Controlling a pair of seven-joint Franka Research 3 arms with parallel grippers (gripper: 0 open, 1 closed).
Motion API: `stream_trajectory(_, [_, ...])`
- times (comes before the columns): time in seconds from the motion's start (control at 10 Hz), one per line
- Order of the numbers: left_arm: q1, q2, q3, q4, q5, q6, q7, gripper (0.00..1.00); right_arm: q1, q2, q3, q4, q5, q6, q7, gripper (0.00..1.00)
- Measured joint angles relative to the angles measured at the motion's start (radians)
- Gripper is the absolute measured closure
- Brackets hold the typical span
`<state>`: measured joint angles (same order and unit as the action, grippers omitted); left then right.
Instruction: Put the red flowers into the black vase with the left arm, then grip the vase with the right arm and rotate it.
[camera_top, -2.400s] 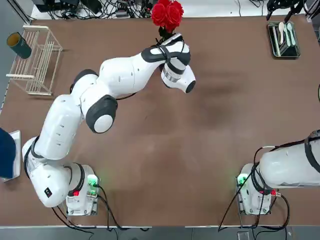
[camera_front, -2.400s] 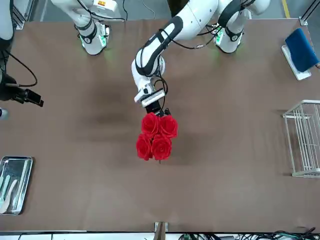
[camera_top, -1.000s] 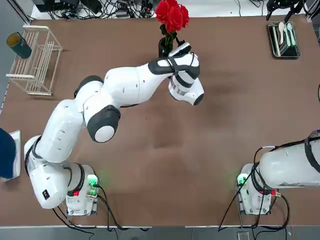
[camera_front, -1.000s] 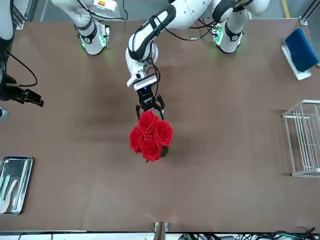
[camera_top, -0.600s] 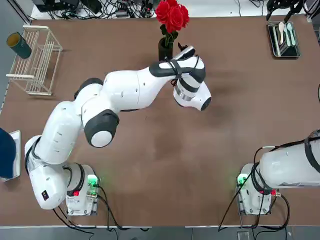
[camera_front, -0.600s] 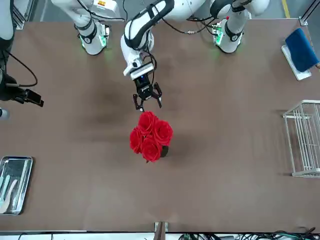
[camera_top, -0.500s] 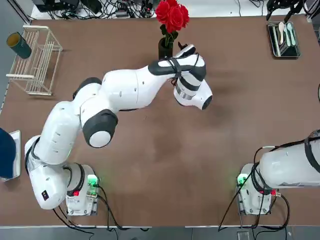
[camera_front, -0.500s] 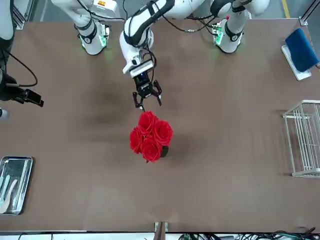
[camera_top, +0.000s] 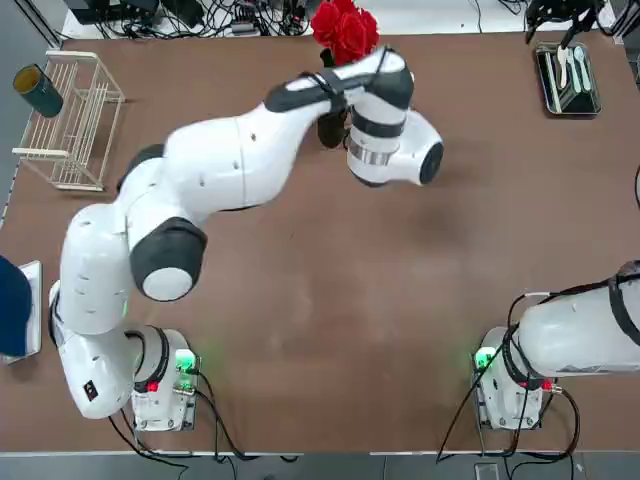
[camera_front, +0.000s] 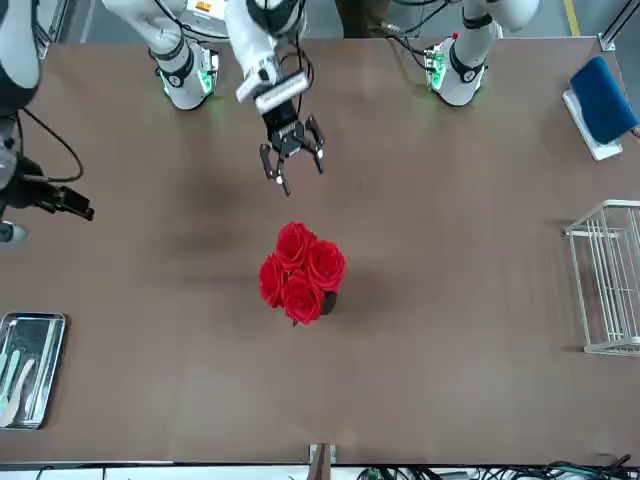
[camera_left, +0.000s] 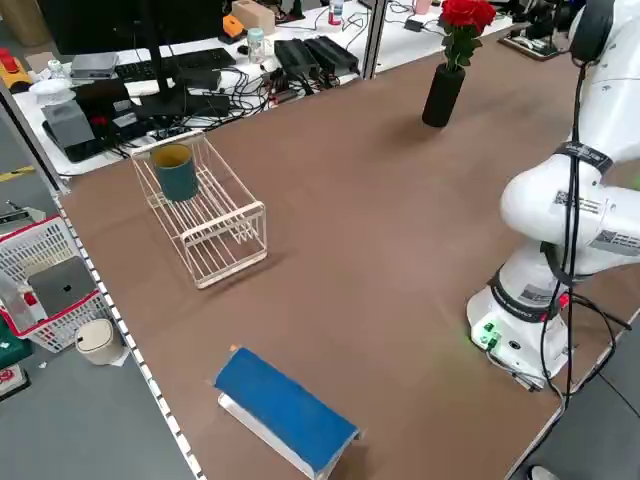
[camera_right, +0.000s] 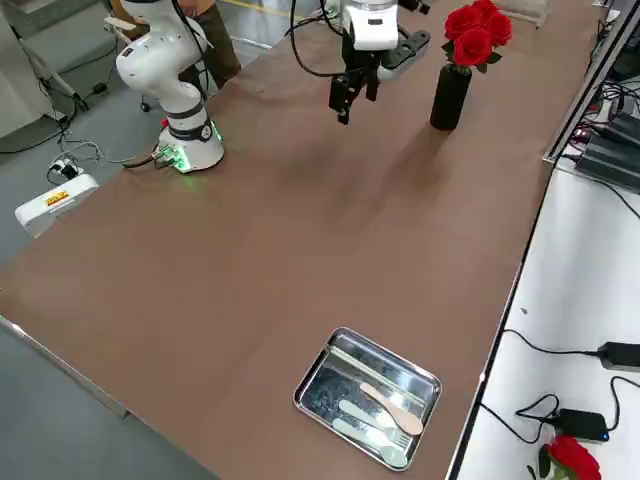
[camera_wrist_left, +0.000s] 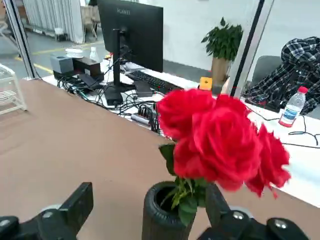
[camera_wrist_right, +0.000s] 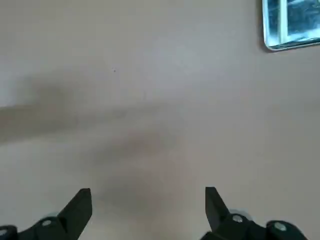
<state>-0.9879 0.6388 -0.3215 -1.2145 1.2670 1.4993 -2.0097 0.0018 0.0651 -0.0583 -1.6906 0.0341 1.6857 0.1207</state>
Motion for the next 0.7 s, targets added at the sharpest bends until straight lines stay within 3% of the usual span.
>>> stream_trajectory(0.3, [0.074,-0.131,0.002,0.001,-0.174,-0.012,0.129,0.0,0.037,0.007,0.004,-0.025,0.076,0.061,0.04,0.0])
stream_trajectory(0.7, [0.287,-0.196,0.0,-0.027,-0.228,0.047,0.206,0.0,0.118,0.034,0.007,-0.11,0.182,0.182,0.106,0.0])
